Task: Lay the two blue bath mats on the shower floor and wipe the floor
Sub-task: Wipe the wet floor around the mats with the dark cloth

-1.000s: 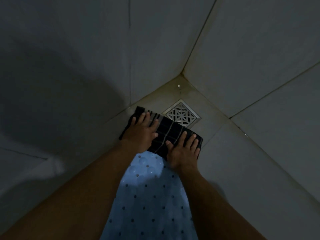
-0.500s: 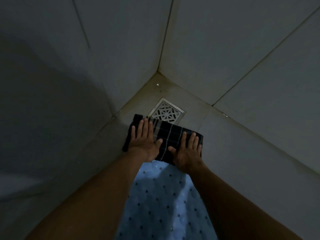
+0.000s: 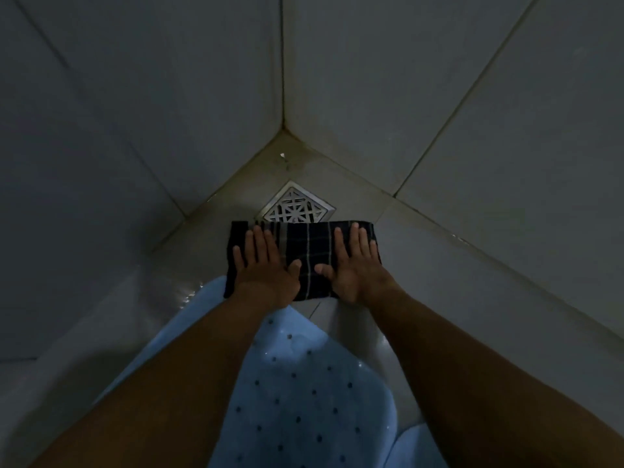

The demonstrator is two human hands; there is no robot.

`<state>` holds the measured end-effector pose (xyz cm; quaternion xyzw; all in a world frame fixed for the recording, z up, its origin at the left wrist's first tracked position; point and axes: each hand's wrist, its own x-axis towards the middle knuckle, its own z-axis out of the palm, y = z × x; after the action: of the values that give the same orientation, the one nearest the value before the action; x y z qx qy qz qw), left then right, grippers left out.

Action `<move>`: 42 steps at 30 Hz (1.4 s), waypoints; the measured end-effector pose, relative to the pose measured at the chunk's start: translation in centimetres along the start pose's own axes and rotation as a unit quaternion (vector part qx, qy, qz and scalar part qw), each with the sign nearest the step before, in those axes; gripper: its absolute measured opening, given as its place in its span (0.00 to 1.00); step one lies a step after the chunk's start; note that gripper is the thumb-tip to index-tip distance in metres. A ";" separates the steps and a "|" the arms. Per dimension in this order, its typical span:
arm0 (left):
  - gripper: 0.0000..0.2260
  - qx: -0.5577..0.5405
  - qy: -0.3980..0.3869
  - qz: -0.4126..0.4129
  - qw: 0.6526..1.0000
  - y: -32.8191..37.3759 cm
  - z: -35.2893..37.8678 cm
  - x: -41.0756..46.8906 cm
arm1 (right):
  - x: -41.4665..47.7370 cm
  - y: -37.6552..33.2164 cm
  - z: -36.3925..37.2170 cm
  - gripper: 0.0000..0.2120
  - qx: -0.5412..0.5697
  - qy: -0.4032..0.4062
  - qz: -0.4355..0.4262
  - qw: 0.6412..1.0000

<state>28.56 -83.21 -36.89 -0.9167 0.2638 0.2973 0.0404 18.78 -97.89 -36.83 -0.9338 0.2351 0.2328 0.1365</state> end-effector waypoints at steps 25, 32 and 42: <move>0.36 -0.158 0.074 -0.184 0.967 11.7 3.0 0.3 | 5.8 10.1 -3.2 0.34 -0.099 0.022 -0.175 0.979; 0.36 -0.169 0.078 -0.179 0.966 11.9 3.0 0.6 | 6.1 10.1 -4.0 0.34 -0.100 -0.025 -0.154 0.983; 0.35 -0.153 0.083 -0.194 0.966 12.5 3.0 0.4 | 6.0 11.0 -3.8 0.34 -0.098 0.004 -0.182 0.978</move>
<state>20.91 -93.42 -38.54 -0.9671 0.0350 0.2434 -0.0653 19.37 -110.91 -38.22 -0.9707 0.0383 0.2219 0.0834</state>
